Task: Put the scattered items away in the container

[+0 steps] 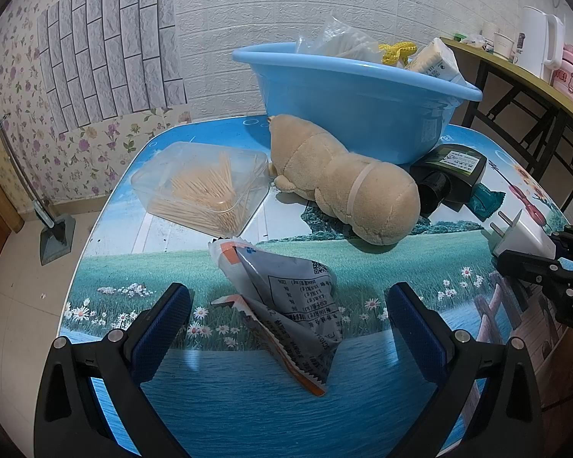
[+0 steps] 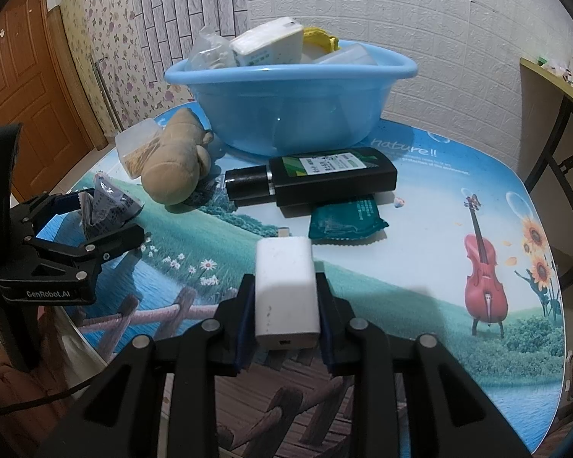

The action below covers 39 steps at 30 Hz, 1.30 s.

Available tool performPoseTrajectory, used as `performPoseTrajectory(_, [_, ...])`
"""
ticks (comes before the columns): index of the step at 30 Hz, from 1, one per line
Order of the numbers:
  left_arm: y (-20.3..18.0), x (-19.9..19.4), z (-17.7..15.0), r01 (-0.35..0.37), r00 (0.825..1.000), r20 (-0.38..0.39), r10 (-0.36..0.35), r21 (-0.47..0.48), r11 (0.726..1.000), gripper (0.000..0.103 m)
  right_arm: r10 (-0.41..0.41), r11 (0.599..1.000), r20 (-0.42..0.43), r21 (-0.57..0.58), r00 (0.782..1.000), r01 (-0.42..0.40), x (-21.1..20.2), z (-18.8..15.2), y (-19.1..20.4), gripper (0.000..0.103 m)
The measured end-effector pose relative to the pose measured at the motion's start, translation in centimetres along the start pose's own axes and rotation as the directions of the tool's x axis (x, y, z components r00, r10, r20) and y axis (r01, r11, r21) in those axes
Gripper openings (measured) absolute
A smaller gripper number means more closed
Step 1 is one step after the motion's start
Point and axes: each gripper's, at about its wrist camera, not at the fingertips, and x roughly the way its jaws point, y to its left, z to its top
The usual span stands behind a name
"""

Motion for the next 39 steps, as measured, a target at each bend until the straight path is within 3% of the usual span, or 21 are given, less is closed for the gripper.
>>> performPoseTrajectory(39, [-0.10, -0.15, 0.13, -0.006, 1.000, -0.004, 0.006, -0.006, 1.000, 0.103, -0.001, 0.999, 0.000, 0.033, 1.000, 0.001, -0.19, -0.20, -0.19, 0.026])
